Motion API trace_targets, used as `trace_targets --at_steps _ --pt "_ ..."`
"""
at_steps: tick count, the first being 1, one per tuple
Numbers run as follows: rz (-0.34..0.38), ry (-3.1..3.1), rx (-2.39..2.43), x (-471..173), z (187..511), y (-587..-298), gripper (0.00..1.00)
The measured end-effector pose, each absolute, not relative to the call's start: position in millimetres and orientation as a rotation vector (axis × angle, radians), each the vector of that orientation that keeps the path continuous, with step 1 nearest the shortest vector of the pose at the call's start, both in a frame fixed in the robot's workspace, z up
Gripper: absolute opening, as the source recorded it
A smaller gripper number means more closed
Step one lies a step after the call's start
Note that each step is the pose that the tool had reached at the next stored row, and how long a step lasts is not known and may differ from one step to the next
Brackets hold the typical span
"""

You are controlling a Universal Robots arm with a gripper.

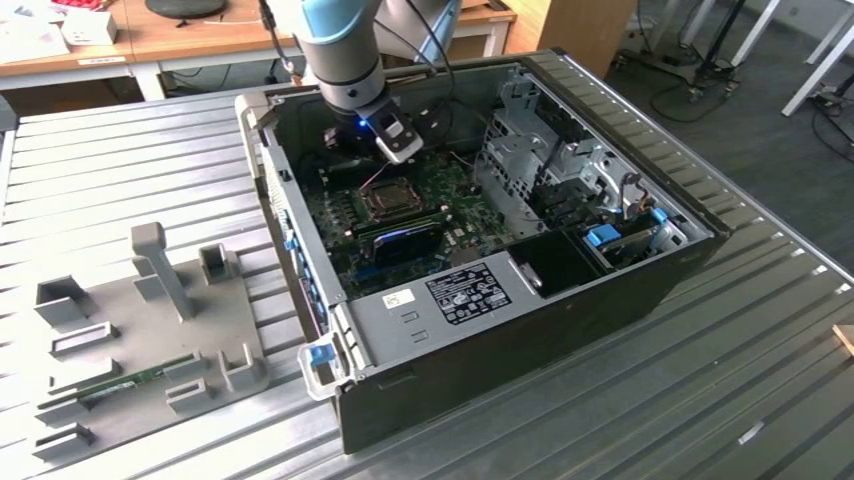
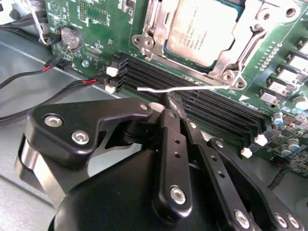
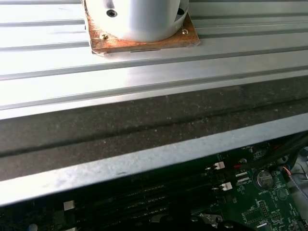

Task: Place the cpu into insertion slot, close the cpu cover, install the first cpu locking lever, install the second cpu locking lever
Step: 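Install the first cpu locking lever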

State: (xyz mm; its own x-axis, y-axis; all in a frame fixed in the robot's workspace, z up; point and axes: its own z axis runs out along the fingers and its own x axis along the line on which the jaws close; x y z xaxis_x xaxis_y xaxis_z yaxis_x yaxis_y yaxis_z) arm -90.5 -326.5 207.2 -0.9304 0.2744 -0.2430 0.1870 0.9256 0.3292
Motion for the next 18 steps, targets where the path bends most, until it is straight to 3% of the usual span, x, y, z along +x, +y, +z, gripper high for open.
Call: trace_targets --at_steps 18 --pt "0.448 2.796 0.344 -91.0 211.9 -323.5 0.11"
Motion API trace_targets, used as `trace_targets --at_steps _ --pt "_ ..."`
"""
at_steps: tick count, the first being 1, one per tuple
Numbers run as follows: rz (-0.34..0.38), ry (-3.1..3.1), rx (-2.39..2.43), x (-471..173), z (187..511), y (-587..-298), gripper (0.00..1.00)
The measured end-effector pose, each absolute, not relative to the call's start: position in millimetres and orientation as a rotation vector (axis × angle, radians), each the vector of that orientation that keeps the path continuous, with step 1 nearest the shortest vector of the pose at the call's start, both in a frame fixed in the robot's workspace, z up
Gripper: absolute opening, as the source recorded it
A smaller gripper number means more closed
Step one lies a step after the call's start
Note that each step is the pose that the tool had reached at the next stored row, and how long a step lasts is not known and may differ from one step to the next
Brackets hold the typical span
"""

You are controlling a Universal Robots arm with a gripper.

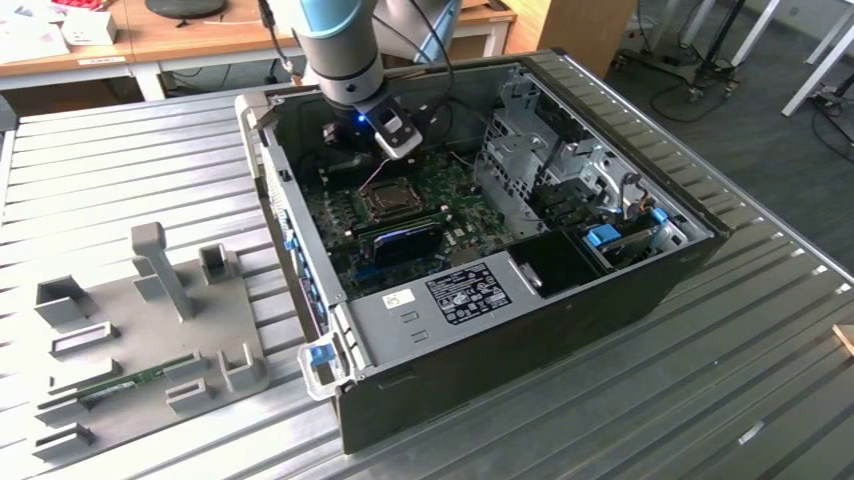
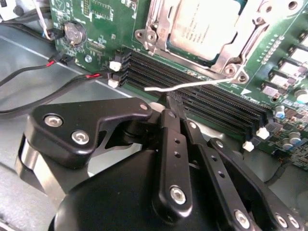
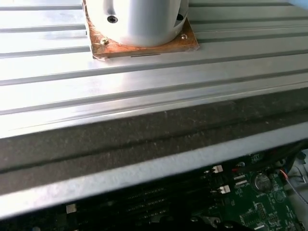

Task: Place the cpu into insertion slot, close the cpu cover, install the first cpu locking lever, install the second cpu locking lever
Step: 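Install the first cpu locking lever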

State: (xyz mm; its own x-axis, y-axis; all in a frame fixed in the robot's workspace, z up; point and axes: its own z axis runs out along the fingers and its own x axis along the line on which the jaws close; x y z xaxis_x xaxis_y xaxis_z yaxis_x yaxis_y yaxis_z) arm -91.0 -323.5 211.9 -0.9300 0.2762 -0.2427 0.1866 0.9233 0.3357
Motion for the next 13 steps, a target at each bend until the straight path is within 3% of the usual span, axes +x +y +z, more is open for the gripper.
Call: trace_targets --at_steps 13 --pt "0.454 2.794 0.344 -95.9 210.8 -317.2 0.11"
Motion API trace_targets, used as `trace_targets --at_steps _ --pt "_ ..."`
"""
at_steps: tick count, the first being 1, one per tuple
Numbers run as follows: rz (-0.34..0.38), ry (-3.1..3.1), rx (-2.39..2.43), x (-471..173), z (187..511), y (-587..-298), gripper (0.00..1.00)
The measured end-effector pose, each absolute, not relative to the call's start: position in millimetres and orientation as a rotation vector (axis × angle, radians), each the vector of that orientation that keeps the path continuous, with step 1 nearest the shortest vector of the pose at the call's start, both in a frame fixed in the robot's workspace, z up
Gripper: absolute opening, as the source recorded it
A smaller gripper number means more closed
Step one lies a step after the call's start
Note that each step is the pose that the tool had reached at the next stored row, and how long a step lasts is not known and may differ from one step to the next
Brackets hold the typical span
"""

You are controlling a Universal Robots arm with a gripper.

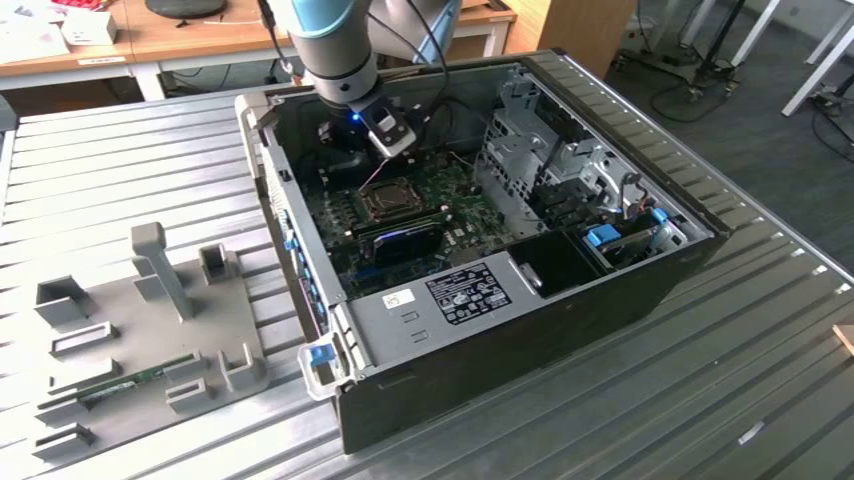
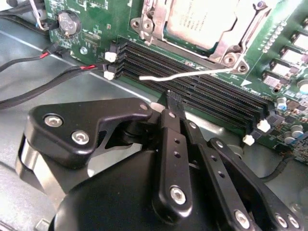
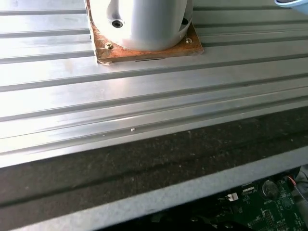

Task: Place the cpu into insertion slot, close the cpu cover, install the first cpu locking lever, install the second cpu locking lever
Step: 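Install the first cpu locking lever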

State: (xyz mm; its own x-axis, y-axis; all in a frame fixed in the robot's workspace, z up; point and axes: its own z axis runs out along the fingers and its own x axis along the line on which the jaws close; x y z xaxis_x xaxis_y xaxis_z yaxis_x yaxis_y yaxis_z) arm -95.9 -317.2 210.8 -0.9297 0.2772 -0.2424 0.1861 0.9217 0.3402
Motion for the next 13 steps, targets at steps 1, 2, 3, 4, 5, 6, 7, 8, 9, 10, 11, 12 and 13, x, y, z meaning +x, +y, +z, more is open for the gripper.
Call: trace_targets --at_steps 1,2,3,4,5,6,7,8,9,10,11,12,13 --pt "0.454 2.794 0.344 -96.0 211.2 -317.9 0.11" --pt "0.454 2.794 0.344 -96.0 211.5 -318.6 0.11" --pt "0.455 2.794 0.344 -96.1 212.0 -320.8 0.11" --pt "0.454 2.794 0.344 -96.2 212.3 -321.9 0.11" --pt "0.454 2.794 0.344 -96.3 212.6 -323.0 0.11" --pt "0.454 2.794 0.344 -96.4 212.9 -324.0 0.11" --pt "0.454 2.794 0.344 -96.6 213.2 -324.9 0.11" --pt "0.454 2.794 0.344 -96.9 213.8 -325.4 0.11" --pt "0.454 2.794 0.344 -97.3 214.6 -325.7 0.11" --pt "0.454 2.794 0.344 -97.6 215.2 -326.0 0.11" --pt "0.454 2.793 0.344 -98.1 215.9 -326.1 0.11" --pt "0.454 2.793 0.344 -98.7 216.4 -326.3 0.11" --pt "0.455 2.792 0.344 -99.1 216.6 -327.0 0.11"
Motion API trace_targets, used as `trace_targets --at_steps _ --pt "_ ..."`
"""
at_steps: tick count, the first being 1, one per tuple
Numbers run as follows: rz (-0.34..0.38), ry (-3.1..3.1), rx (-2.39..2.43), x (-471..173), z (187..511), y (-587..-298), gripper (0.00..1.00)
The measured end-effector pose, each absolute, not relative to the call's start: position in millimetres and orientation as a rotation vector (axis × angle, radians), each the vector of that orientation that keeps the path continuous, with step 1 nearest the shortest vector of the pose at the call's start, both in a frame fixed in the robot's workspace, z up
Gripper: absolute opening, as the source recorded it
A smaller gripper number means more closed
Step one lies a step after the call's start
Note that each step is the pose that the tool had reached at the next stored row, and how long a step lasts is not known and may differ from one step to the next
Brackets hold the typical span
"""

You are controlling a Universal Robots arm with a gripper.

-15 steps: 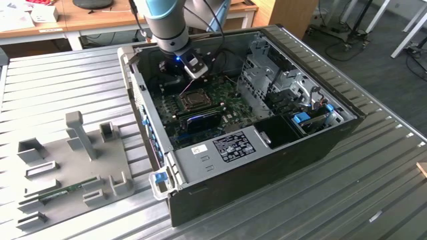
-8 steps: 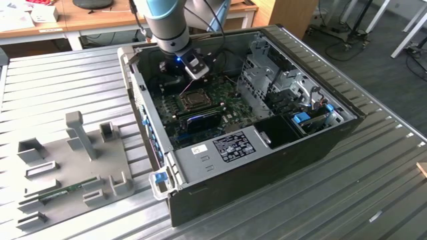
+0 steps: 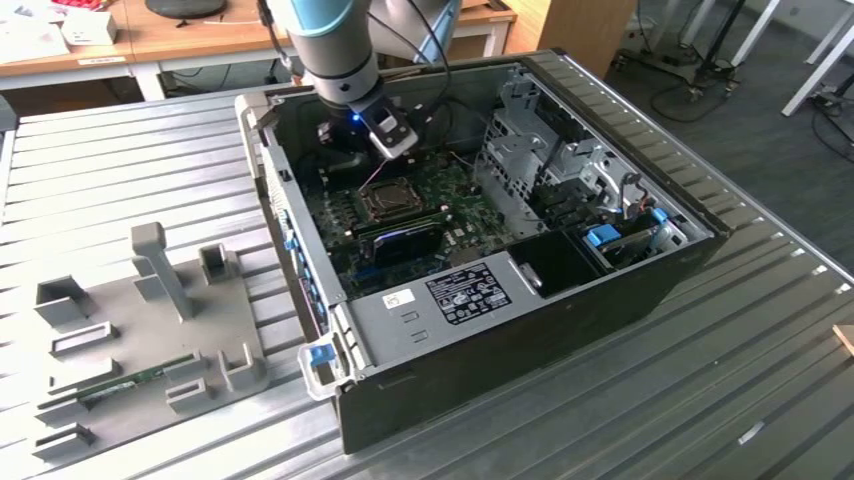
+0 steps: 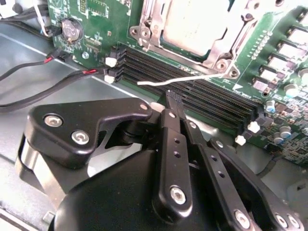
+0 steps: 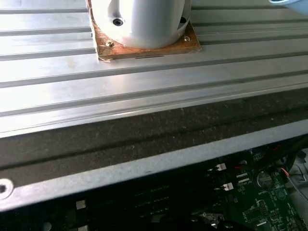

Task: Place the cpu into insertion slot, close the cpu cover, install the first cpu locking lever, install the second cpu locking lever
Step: 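Install the first cpu locking lever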

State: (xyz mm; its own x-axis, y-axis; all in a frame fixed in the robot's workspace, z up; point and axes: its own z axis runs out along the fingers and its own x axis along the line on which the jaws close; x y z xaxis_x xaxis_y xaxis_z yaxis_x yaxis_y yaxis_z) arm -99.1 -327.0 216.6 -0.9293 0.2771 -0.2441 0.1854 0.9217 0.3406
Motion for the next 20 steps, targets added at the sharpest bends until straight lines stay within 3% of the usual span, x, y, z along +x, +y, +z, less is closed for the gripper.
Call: trace_targets --at_steps 20 --pt "0.454 2.788 0.343 -98.3 211.2 -334.2 0.11"
